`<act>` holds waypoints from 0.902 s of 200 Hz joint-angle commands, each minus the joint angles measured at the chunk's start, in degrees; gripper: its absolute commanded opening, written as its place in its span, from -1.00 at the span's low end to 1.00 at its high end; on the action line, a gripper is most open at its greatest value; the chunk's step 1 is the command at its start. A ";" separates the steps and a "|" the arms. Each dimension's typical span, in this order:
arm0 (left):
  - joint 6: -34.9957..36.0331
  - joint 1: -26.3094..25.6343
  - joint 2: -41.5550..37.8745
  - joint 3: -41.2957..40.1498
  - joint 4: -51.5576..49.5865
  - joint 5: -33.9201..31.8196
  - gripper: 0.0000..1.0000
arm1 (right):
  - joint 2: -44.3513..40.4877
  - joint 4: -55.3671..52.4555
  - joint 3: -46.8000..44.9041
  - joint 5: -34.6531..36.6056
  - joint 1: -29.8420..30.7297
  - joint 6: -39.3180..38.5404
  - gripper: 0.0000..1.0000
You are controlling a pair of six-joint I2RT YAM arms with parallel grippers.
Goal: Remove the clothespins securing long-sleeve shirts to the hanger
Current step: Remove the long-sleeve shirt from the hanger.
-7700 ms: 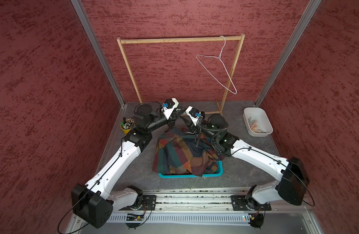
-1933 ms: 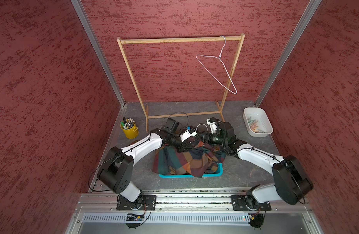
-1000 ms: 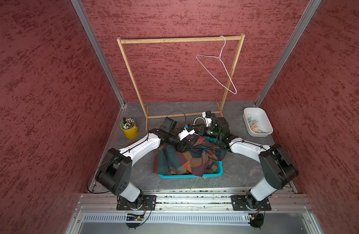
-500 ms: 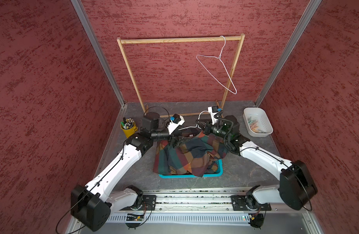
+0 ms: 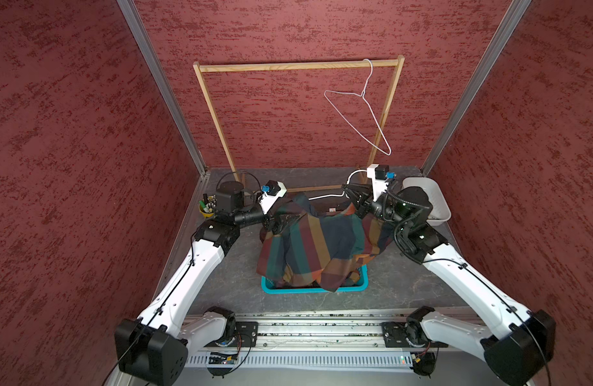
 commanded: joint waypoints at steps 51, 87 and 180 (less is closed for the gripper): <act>2.17 1.11 2.26 -1.69 -1.74 2.36 0.47 | -3.10 -2.20 4.00 -2.47 -2.11 -2.80 -1.00; 0.69 2.94 3.15 -1.81 0.36 3.95 -1.00 | -4.01 -3.97 4.64 -1.94 -3.78 -3.20 -1.00; -4.75 4.33 6.08 -7.96 6.72 4.41 -1.00 | -12.85 -7.69 1.24 -6.84 -15.62 -1.66 -1.00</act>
